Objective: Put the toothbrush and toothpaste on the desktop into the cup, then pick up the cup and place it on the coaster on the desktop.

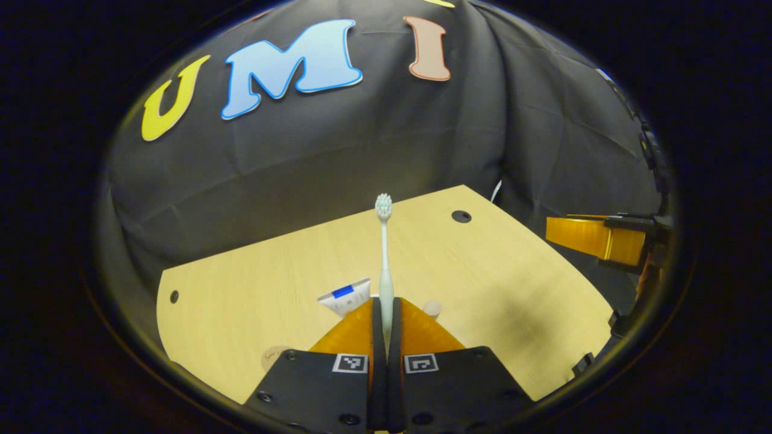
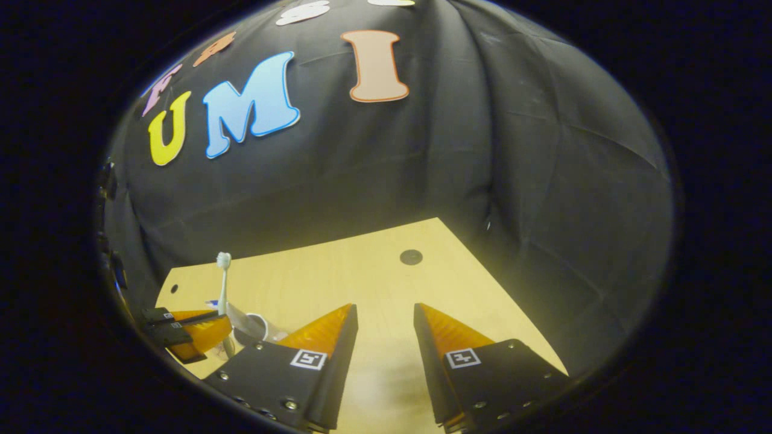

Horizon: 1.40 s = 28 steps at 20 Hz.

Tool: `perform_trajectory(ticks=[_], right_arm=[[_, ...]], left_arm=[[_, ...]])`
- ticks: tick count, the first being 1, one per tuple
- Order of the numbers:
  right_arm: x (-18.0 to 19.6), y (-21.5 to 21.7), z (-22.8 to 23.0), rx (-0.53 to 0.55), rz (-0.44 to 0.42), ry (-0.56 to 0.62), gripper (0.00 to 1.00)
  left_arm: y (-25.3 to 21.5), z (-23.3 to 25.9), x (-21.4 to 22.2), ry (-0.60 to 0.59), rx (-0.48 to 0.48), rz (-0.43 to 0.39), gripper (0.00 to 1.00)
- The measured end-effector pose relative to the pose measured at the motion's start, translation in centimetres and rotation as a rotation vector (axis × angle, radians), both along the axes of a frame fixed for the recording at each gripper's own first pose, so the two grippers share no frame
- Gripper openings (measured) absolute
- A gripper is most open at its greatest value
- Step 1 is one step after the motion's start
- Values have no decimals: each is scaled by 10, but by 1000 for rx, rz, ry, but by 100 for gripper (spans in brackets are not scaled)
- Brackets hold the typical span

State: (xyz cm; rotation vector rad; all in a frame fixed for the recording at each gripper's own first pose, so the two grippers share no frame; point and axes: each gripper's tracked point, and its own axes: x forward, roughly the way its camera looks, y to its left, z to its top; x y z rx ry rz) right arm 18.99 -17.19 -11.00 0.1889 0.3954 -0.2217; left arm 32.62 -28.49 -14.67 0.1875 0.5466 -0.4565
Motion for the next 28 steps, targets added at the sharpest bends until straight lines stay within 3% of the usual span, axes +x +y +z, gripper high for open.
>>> perform_trajectory(ticks=[9,18,28], right_arm=[[-6,-35,-15,7,-55,44,57],[-4,-41,-27,6,-55,85,57],[-3,-38,-31,4,-40,104,57]], left_arm=[[-31,-4,30,-64,54,-69,8],[-20,0,54,-175,61,-51,8],[-1,-6,40,-236,46,-4,11]])
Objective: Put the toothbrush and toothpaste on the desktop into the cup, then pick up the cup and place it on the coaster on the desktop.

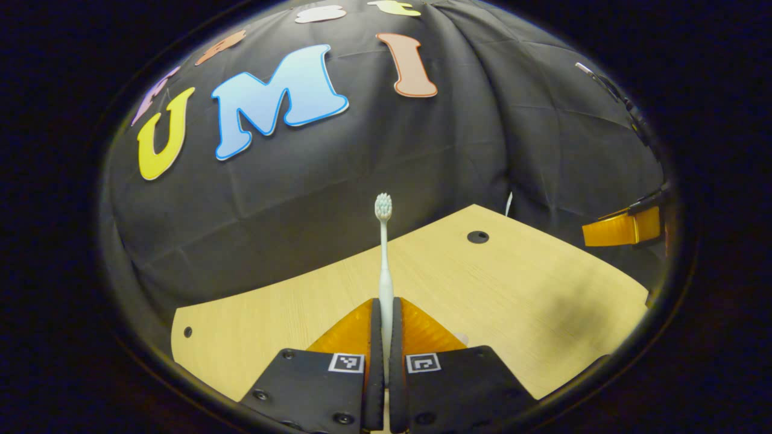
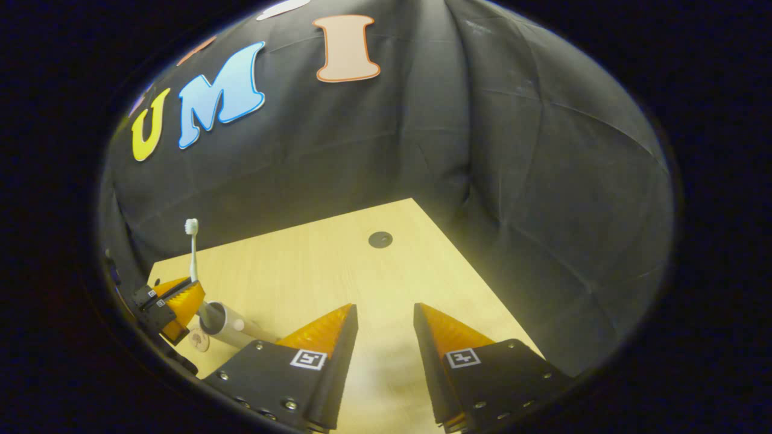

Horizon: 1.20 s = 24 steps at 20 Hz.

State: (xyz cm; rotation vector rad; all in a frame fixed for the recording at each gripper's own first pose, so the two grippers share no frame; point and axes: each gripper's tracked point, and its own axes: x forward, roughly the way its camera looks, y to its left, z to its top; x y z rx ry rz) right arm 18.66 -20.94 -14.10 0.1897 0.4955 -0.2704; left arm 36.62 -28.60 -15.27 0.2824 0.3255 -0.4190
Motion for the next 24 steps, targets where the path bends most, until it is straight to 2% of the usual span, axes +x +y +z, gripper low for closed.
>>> perform_trajectory(ticks=[9,10,11,13,14,16,20,21,22,24], right_arm=[[-1,0,3,-2,2,-1,57],[-1,1,2,-1,6,-1,57],[-1,2,2,-1,9,-2,57],[-1,4,3,0,19,-5,57],[-1,8,4,1,26,-6,57],[0,13,5,1,41,-6,57],[1,30,5,7,101,-4,57],[2,35,6,5,124,-2,57],[3,41,5,1,149,2,57],[6,55,6,-13,210,9,57]], left_arm=[[10,-6,-12,17,-19,31,17],[12,-7,-13,21,-16,37,22],[15,-8,-13,25,-12,43,19],[16,-9,-16,28,-15,47,22],[17,-7,-18,25,-17,48,18],[19,-3,-19,16,-19,50,18],[23,8,-24,-5,-34,53,18],[24,13,-28,-7,-42,51,22],[25,15,-31,-7,-53,46,18],[30,19,-39,-7,-63,51,18]])
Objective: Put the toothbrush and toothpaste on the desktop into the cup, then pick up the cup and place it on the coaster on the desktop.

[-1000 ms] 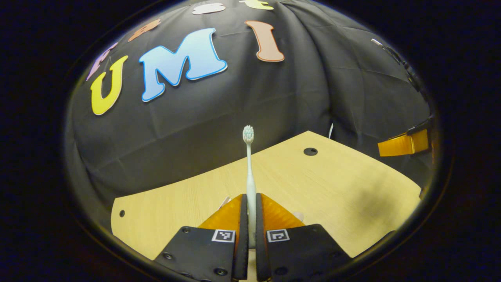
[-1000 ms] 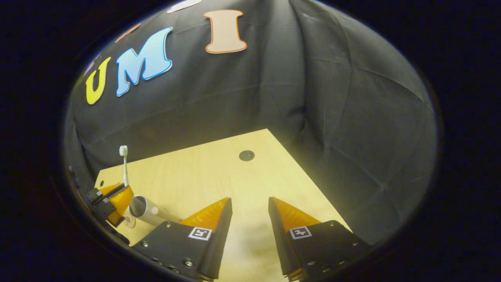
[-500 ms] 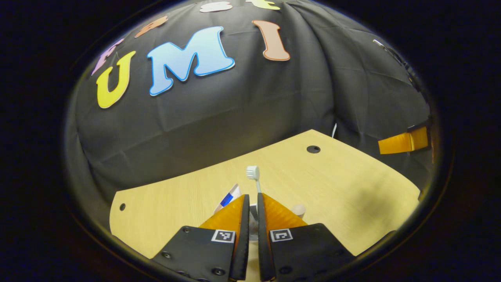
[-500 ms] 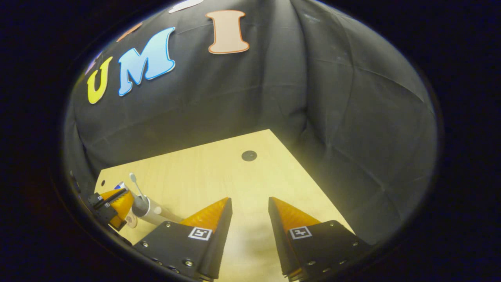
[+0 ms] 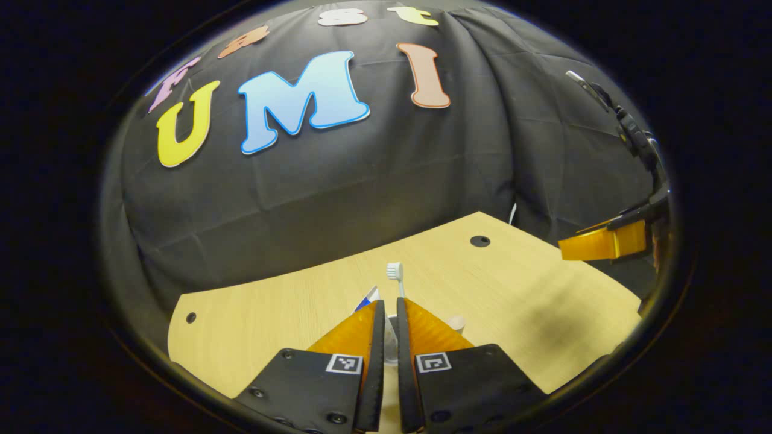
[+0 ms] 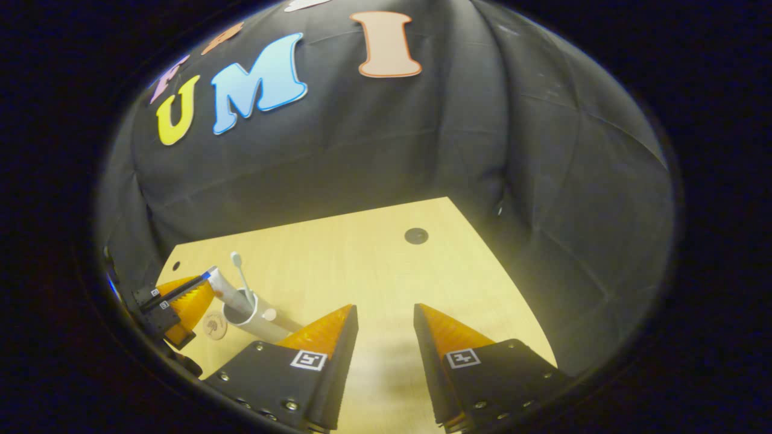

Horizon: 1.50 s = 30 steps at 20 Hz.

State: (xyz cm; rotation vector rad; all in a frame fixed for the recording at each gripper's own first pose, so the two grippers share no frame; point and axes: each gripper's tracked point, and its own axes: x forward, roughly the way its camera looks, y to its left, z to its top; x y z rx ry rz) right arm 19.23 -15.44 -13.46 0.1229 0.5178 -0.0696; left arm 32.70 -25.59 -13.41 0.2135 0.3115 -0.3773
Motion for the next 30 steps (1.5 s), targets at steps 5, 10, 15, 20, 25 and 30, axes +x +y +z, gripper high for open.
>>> perform_trajectory(ticks=[5,10,15,20,25,30], right_arm=[[10,36,3,-61,195,32,57],[22,68,0,-129,363,67,56],[28,97,-8,-195,513,116,57],[28,115,-23,-293,665,185,57],[30,129,-41,-389,783,252,56],[39,139,-55,-450,849,298,56]], left_arm=[[26,11,-19,1,-19,50,22],[64,13,-30,12,-17,127,18],[101,13,-39,19,-16,202,19],[131,11,-50,39,-22,275,18],[160,8,-66,58,-25,348,18],[194,-1,-92,88,-36,434,18]])
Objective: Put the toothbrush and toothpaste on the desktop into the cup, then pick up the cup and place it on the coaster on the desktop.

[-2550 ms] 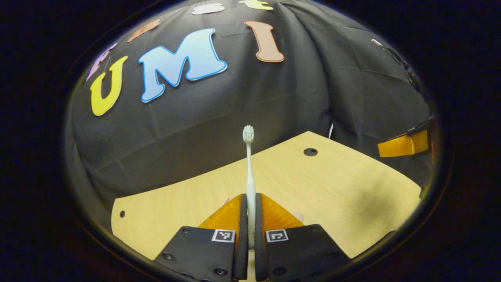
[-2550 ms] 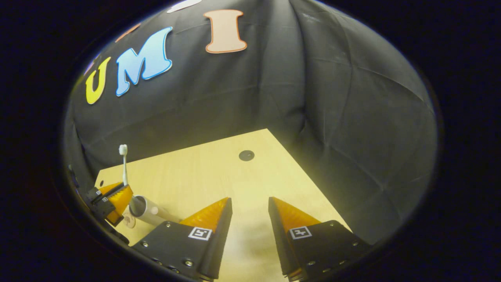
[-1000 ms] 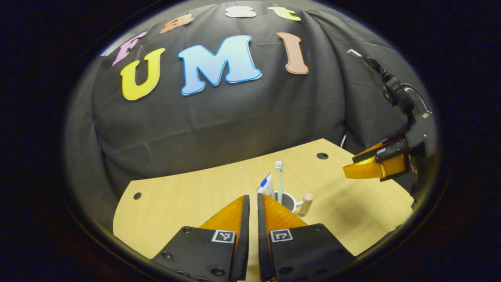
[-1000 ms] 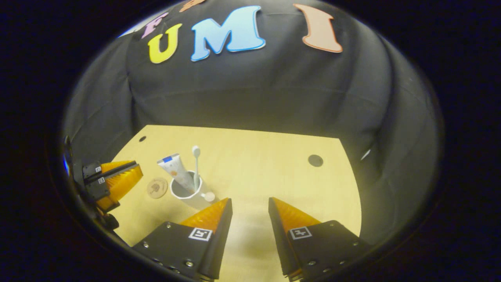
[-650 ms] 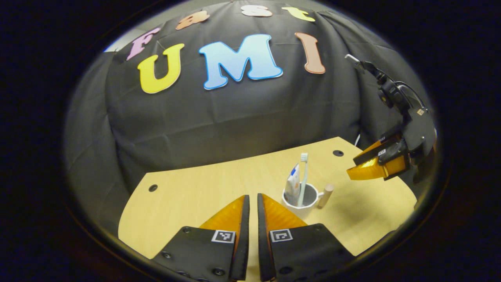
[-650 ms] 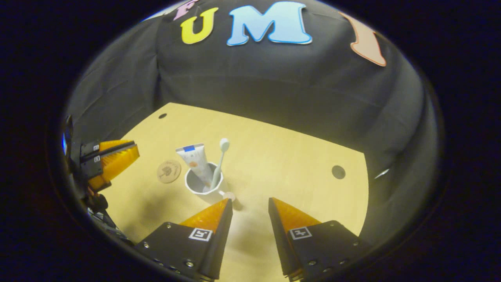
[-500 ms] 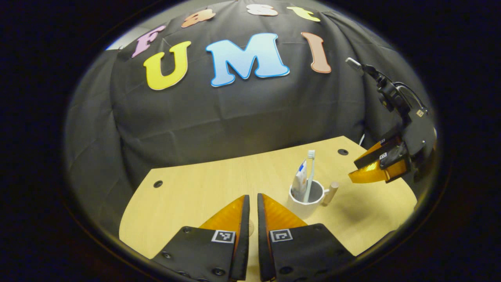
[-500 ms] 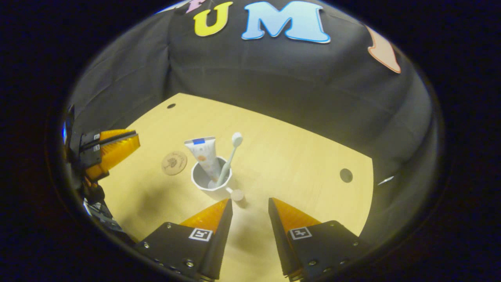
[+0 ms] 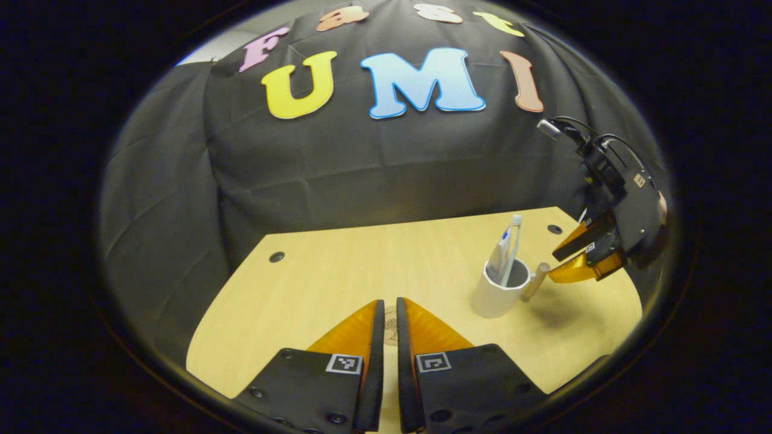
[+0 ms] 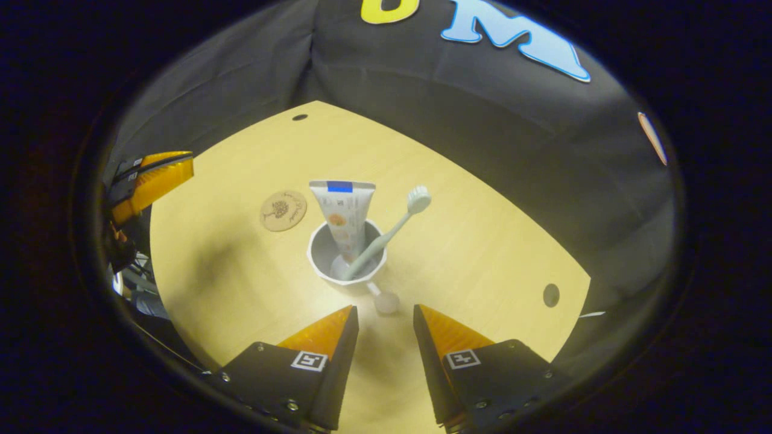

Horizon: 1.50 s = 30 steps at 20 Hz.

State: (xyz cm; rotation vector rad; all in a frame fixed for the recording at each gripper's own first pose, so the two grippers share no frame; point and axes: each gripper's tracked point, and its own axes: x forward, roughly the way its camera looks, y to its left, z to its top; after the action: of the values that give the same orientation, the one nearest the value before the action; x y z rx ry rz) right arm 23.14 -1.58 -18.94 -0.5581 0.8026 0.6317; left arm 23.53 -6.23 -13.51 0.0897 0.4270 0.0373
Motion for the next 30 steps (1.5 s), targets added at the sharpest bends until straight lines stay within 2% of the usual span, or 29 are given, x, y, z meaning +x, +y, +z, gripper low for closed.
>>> perform_trajectory(ticks=[2,3,8,19,21,22,23,24,25,28,30], right_arm=[[3,2,-8,-31,25,19,56],[6,3,-12,-51,38,25,56],[15,7,-22,-122,85,39,55],[25,20,-45,-179,116,71,55],[26,20,-48,-185,119,68,52],[25,21,-44,-173,116,79,43],[19,21,-38,-161,113,101,30],[20,21,-43,-154,115,111,30],[20,22,-48,-146,109,115,23],[17,21,-44,-145,112,126,18],[19,23,-44,-120,103,128,18]], left_arm=[[15,-5,-11,13,8,36,22],[23,-7,-18,21,7,56,18],[50,-17,-47,50,-7,142,18],[83,-38,-101,86,-43,271,19],[90,-41,-111,89,-59,298,19],[92,-41,-115,88,-67,309,18],[92,-42,-119,87,-73,321,18],[94,-44,-121,84,-78,331,19],[95,-45,-123,82,-81,341,19],[96,-45,-128,71,-91,367,19],[95,-44,-130,65,-102,379,19]])
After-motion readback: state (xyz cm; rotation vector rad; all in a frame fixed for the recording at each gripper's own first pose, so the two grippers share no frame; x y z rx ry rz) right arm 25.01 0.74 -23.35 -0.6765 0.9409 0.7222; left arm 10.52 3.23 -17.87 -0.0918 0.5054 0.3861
